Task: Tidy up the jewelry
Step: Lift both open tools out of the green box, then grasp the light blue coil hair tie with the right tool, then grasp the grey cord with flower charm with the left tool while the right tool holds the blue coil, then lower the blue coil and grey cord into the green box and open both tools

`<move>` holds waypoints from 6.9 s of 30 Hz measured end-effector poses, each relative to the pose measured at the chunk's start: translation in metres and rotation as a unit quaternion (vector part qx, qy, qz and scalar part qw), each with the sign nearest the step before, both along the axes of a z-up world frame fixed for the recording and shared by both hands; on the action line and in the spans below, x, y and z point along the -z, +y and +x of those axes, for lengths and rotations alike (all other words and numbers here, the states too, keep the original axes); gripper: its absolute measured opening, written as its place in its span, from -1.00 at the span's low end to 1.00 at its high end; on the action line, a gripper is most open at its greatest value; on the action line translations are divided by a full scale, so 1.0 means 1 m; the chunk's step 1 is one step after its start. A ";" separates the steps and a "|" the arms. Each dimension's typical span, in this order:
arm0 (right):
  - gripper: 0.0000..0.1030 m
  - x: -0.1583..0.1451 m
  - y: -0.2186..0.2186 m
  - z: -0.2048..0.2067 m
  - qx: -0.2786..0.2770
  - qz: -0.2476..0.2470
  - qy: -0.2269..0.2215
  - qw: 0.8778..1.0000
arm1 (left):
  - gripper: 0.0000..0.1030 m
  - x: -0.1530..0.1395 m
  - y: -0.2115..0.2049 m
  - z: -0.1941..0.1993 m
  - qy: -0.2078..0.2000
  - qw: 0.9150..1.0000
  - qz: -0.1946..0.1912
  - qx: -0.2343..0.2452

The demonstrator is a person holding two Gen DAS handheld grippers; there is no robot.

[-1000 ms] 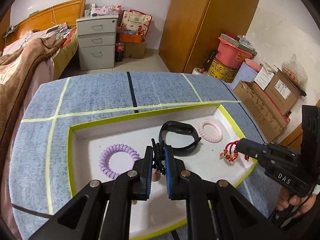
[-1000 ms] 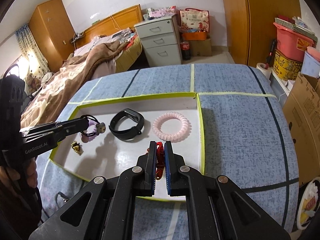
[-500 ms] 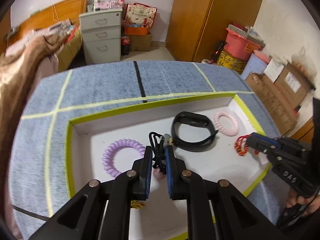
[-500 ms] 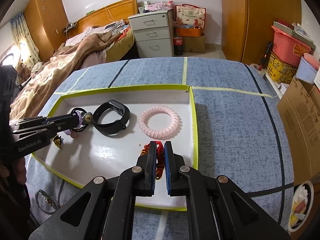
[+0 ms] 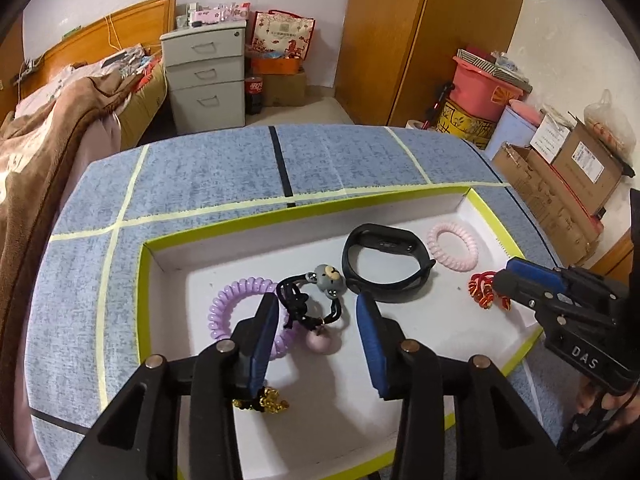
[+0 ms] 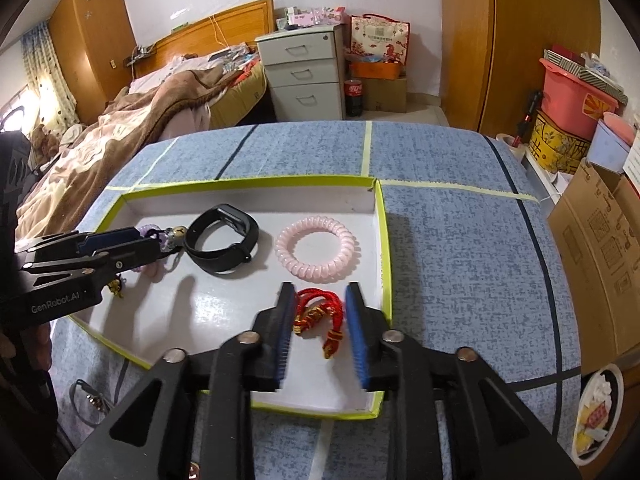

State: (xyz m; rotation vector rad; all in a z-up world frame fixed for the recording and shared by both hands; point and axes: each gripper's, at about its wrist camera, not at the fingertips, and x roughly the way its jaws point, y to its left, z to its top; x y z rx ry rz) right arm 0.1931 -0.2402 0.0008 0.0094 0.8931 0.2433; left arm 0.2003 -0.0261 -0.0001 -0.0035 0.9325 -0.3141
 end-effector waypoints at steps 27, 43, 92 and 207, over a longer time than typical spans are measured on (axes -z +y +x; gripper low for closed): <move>-0.27 -0.025 0.010 -0.062 -0.024 0.018 -0.028 0.999 | 0.03 -0.028 0.029 -0.077 -0.038 0.999 -0.027 -0.028; -0.27 0.004 0.041 -0.107 -0.141 0.055 0.005 0.988 | 0.03 -0.005 0.061 -0.126 -0.020 0.997 -0.048 -0.062; -0.81 -0.001 0.043 -0.108 -0.172 0.051 0.009 0.984 | 0.04 0.024 0.041 -0.128 0.013 0.999 -0.039 -0.028; -0.30 0.005 0.023 -0.008 -0.035 0.022 0.013 0.999 | -0.13 -0.001 0.056 -0.014 -0.001 0.997 -0.027 -0.075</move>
